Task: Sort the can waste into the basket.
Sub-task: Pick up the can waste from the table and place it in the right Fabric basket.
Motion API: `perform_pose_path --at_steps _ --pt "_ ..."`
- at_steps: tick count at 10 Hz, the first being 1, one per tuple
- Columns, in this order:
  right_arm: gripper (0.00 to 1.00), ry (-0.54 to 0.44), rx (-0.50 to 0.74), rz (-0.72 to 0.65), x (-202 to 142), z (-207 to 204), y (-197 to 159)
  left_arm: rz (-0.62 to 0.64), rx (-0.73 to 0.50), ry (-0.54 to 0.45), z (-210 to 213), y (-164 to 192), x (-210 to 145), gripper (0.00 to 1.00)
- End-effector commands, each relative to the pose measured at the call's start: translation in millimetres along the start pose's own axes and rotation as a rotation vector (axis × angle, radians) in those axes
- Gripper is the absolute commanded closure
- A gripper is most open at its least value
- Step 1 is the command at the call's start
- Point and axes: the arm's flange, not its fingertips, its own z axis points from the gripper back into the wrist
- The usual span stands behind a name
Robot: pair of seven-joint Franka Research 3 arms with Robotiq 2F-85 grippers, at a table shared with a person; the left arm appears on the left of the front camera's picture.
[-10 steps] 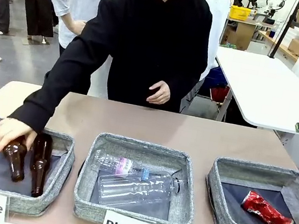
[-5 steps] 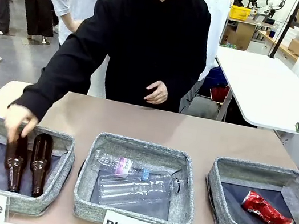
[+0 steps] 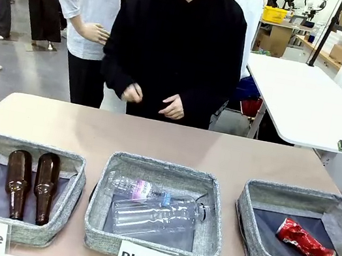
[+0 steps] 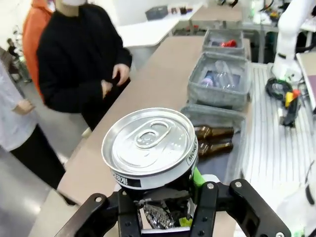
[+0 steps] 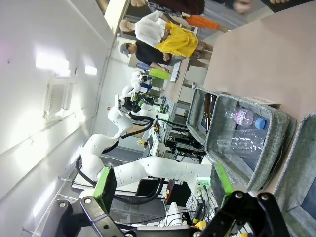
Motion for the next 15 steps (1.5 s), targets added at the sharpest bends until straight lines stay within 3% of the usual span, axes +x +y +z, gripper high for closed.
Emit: perform_pose_path --at_steps 1,5,6,7,8,11,13,15 --pt "0.0 0.01 -0.002 0.018 1 2 1 -0.018 -0.084 0.002 -72 -32 62 0.6" --pt "0.0 0.01 -0.002 0.018 1 2 1 -0.21 -0.18 0.106 -240 -97 175 0.6" --pt "0.0 0.0 0.0 0.0 0 0 0 -0.203 -0.205 0.094 -283 -113 199 0.6" --pt "0.0 0.004 -0.004 0.028 -9 21 17 -0.167 -0.102 0.033 -325 -129 226 0.6" --pt "0.0 0.032 -0.003 0.022 -19 45 28 -0.172 -0.125 0.022 -366 -148 249 0.6" --pt "0.0 -0.039 -0.139 0.08 -62 130 39 -0.288 -0.419 0.087 -496 -185 302 0.6" --pt "0.0 -0.077 -0.156 0.095 -98 181 31 -0.331 -0.616 0.084 -568 -188 324 0.6" --pt "0.0 -0.161 -0.149 0.066 -135 216 15 -0.324 -0.71 0.09 -634 -202 337 0.6"
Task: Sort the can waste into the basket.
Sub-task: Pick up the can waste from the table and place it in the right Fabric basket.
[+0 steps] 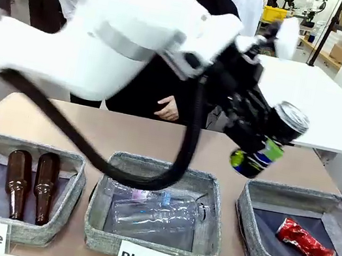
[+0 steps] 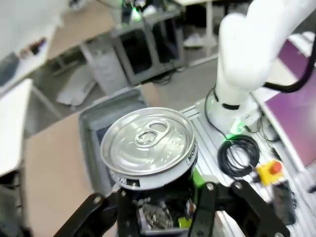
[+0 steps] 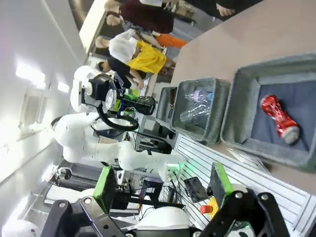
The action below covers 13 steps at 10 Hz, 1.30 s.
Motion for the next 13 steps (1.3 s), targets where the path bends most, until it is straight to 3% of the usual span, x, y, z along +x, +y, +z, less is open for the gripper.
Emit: perform_pose_path --at_steps 1,5,6,7,10,11,12,13 --pt "0.0 -0.017 0.004 0.007 -21 23 -15 0.003 -0.036 0.003 -42 34 22 0.6" --pt "0.0 -0.105 -0.111 0.038 -66 61 -10 -0.028 0.187 0.036 -155 47 31 0.6" --pt "0.0 -0.155 -0.118 0.053 -73 66 -7 -0.089 0.181 0.067 -172 51 26 0.6" --pt "0.0 -0.099 -0.07 -0.004 -54 51 -14 -0.122 0.117 0.1 -180 61 20 0.6" --pt "0.0 -0.099 -0.07 -0.004 -54 51 -14 -0.055 -0.053 0.13 -183 71 13 0.6" --pt "0.0 -0.099 -0.07 -0.004 -54 51 -14 -0.042 -0.098 0.128 -184 70 12 0.08" --pt "0.0 -0.099 -0.07 -0.004 -54 51 -14 -0.036 -0.12 0.122 -184 69 10 0.0" --pt "0.0 -0.099 -0.07 -0.004 -54 51 -14 -0.03 -0.116 0.124 -184 69 9 0.0"
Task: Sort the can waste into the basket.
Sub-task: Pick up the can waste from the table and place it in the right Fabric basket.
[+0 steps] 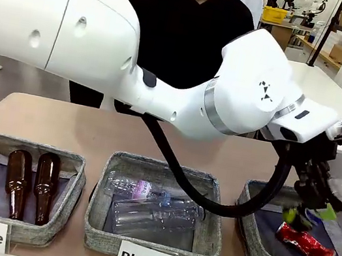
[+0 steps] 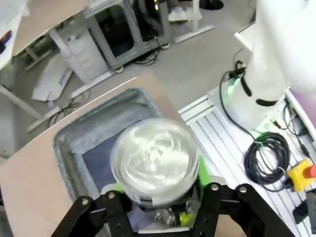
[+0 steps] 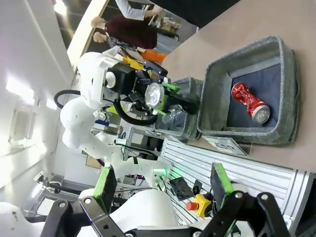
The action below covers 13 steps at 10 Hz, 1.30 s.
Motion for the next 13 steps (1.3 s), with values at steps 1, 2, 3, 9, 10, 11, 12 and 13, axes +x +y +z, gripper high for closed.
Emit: perform_pose_path --at_steps 1,2,3,9,10,11,12,13 --pt "0.0 -0.012 0.003 0.0 -4 5 3 0.014 0.007 -0.004 -2 3 6 0.0" --pt "0.0 -0.012 0.003 0.0 -4 5 3 0.012 0.031 -0.007 -2 3 6 0.0" --pt "0.0 -0.012 0.003 0.0 -4 5 3 0.012 0.053 -0.019 1 4 6 0.0" --pt "0.0 0.034 0.008 -0.005 13 -10 1 0.104 0.019 -0.082 52 -2 8 0.0" --pt "0.0 0.083 0.025 0.005 27 -26 3 0.155 0.0 -0.101 80 -8 7 0.0" --pt "0.0 0.107 0.042 0.005 44 -44 6 0.229 -0.011 -0.12 115 -14 4 0.0" --pt "0.0 0.131 0.057 -0.002 60 -66 8 0.302 -0.002 -0.156 155 -21 -4 0.0" --pt "0.0 0.189 0.061 -0.007 75 -91 11 0.358 0.013 -0.185 196 -29 -16 0.0"
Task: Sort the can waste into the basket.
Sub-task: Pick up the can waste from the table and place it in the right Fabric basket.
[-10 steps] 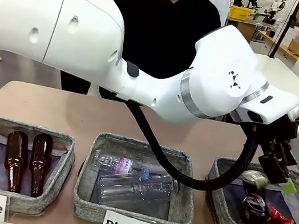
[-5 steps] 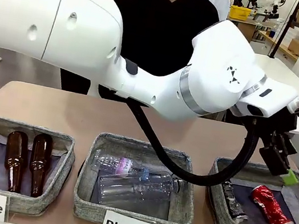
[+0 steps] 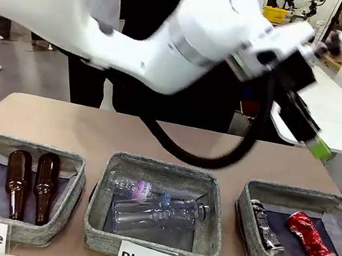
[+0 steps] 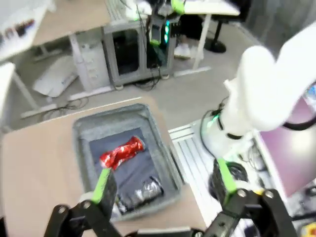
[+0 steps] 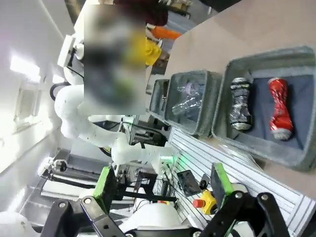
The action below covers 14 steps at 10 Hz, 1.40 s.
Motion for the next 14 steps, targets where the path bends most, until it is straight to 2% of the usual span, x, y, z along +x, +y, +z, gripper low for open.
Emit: perform_pose_path --at_steps 1,4,6,7,8,9,10,11,13,14 --pt "0.0 0.076 0.029 -0.035 38 -42 3 0.126 0.042 -0.054 91 -28 -33 0.0" --pt "0.0 0.143 0.05 -0.083 88 -122 8 0.311 0.135 -0.127 216 -42 -103 0.0" --pt "0.0 0.154 0.128 -0.082 115 -179 13 0.489 0.065 -0.222 290 -57 -180 0.0" --pt "0.0 0.137 0.128 -0.063 125 -202 16 0.559 0.08 -0.271 314 -66 -220 0.0" --pt "0.0 0.134 0.148 -0.029 133 -222 17 0.626 0.122 -0.301 328 -73 -262 0.0" --pt "0.0 0.104 0.163 -0.004 138 -241 14 0.804 0.12 -0.356 336 -83 -309 0.0" --pt "0.0 0.092 0.149 0.005 141 -256 6 0.939 0.124 -0.458 341 -91 -344 0.0" --pt "0.0 0.061 0.102 -0.009 142 -267 -4 0.999 0.09 -0.582 343 -104 -374 0.0" --pt "0.0 0.044 0.091 -0.025 142 -283 -20 1.053 0.16 -0.651 356 -125 -411 0.0" --pt "0.0 0.031 0.115 -0.031 139 -287 -28 1.044 0.192 -0.718 372 -137 -422 0.0"
